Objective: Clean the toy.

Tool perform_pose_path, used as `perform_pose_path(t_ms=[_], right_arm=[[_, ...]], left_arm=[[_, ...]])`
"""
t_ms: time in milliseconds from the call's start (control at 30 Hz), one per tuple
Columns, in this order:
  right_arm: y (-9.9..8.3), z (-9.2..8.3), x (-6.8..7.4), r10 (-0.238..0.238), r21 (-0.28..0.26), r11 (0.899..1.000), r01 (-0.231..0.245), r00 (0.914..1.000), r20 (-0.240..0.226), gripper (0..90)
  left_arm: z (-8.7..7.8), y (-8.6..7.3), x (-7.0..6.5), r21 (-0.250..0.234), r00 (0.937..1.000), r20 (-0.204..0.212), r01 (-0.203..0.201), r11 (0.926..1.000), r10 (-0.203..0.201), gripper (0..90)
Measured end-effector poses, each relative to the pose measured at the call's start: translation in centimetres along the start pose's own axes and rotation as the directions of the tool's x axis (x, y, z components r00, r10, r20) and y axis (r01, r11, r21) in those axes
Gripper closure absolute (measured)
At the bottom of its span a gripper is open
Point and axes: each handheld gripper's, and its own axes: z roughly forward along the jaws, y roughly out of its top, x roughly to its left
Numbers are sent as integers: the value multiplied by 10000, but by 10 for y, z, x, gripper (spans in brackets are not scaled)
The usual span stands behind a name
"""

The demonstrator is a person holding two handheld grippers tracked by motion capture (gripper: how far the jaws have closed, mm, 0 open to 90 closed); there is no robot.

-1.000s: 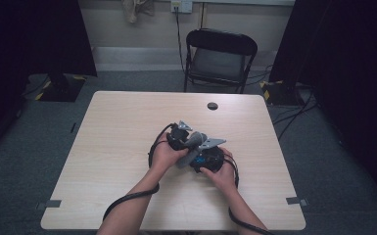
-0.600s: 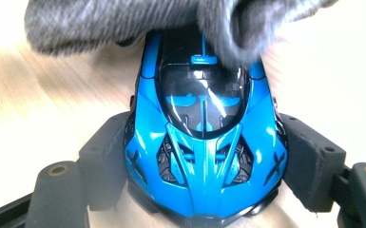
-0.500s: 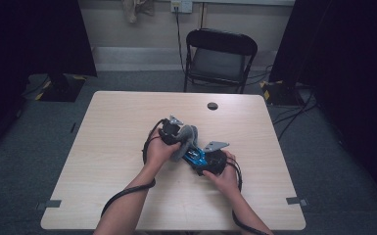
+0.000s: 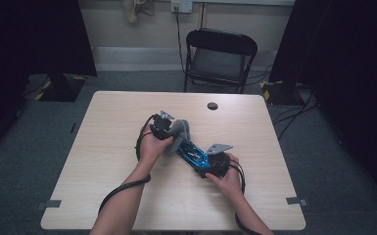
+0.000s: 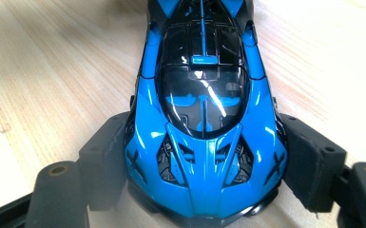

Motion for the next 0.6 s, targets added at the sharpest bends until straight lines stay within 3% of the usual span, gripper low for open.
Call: perform_pose_path(t_ms=[67,267,467,533,567,600], right_arm=[[0,0,0,14,9,10000,-14,10000,-6,260],[0,0,0,17,2,10000,-17,10000,-7,260],[0,0,0,19,3,10000,-19,10000,-7,259],[0,0,0,21,5,10000,-21,10000,-6,259],[0,0,0,21,5,10000,-21,10000,-6,259],[0,0,0,23,5,10000,-23,10000,-10,259]], left_arm=[[-9,2,-3,-183,9990,413,157,9997,-150,718],[-19,7,-31,-334,9927,1080,-497,9982,530,717],[-7,0,-69,-76,9794,1772,-967,9953,965,718],[2,-6,-79,96,9727,2138,-941,9955,899,717],[2,-6,-79,96,9727,2138,-941,9955,899,717],[6,-8,-85,200,9666,2386,-1015,9946,939,717]])
